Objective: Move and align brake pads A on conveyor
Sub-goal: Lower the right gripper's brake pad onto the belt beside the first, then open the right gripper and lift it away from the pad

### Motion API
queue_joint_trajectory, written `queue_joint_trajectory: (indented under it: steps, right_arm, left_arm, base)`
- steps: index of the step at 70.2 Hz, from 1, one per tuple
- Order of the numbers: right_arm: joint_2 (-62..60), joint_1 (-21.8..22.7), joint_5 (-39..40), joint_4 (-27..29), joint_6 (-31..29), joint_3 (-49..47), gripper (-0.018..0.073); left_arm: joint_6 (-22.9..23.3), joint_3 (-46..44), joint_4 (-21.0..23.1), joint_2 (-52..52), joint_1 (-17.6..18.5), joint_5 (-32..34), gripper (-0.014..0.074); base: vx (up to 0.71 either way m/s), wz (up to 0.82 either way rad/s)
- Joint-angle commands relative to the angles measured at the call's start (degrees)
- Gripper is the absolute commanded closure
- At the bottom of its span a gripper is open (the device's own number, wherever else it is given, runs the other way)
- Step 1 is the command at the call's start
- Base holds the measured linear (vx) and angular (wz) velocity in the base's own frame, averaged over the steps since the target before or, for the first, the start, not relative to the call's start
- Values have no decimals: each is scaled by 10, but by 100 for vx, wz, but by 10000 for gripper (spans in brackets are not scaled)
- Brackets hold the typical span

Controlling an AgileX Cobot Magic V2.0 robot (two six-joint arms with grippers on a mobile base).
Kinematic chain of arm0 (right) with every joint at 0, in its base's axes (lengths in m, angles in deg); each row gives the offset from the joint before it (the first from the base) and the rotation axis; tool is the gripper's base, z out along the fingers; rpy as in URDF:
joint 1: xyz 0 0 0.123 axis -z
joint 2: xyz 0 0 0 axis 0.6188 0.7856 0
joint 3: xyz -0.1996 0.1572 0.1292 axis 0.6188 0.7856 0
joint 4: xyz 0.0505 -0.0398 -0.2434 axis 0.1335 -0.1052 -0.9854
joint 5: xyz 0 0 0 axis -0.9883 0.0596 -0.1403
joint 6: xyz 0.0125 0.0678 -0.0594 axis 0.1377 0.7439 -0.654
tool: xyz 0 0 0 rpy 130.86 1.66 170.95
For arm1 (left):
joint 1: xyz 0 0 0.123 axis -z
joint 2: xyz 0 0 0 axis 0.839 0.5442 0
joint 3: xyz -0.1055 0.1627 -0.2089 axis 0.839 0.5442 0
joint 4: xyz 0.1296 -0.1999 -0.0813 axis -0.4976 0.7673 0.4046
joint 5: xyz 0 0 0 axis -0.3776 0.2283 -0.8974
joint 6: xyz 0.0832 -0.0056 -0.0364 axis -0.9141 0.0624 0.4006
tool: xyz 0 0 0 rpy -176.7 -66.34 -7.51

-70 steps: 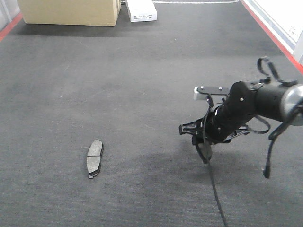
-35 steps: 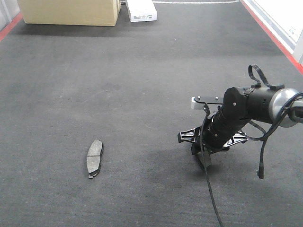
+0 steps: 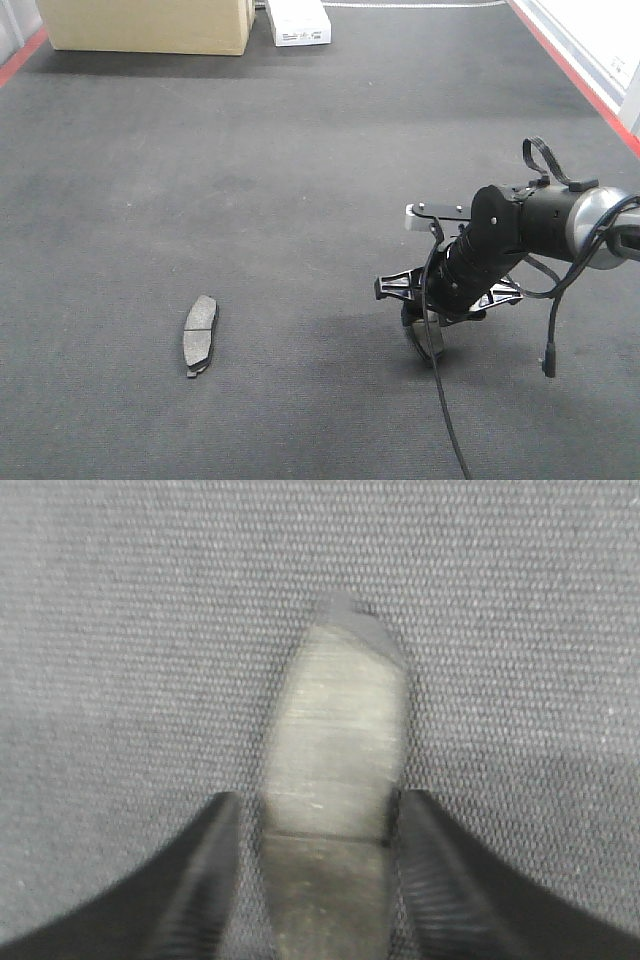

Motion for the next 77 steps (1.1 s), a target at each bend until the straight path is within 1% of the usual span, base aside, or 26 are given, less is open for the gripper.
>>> queue_joint_trajectory:
  steps: [1, 14, 23, 30, 37, 45, 52, 66, 77]
  right_arm:
    - [-37, 2, 15, 2, 1, -16, 143]
    - [-82, 3, 9, 1, -1, -16, 143]
    - [-131, 3, -4, -2, -36, -16, 166]
    - [-180, 2, -12, -5, -60, -3, 215]
    - [-240, 2, 25, -14, -78, 47, 310]
    - [-319, 2, 71, -19, -81, 123, 468]
    - [-389, 2, 92, -30, -82, 177, 575]
    - [-544, 2, 130, -45, -96, 270, 567]
    - [-669, 2, 167, -47, -130, 344, 566]
  left_arm:
    - [0, -15, -8, 7, 4, 41, 603]
    - [0, -15, -8, 7, 4, 41, 603]
    - [0, -15, -8, 7, 4, 41, 603]
    - [0, -15, -8, 7, 4, 41, 603]
    - [0, -15, -8, 7, 4, 41, 603]
    - [0, -15, -8, 7, 4, 41, 603]
    - [0, -15, -8, 7, 4, 41, 603]
    - [0, -15, -8, 7, 4, 41, 603]
    - [0, -15, -8, 7, 4, 41, 603]
  base:
    - [0, 0]
    - [0, 0]
    - [0, 0]
    - [0, 0]
    - [0, 0]
    - [0, 0]
    - [0, 0]
    - [0, 0]
    - [0, 0]
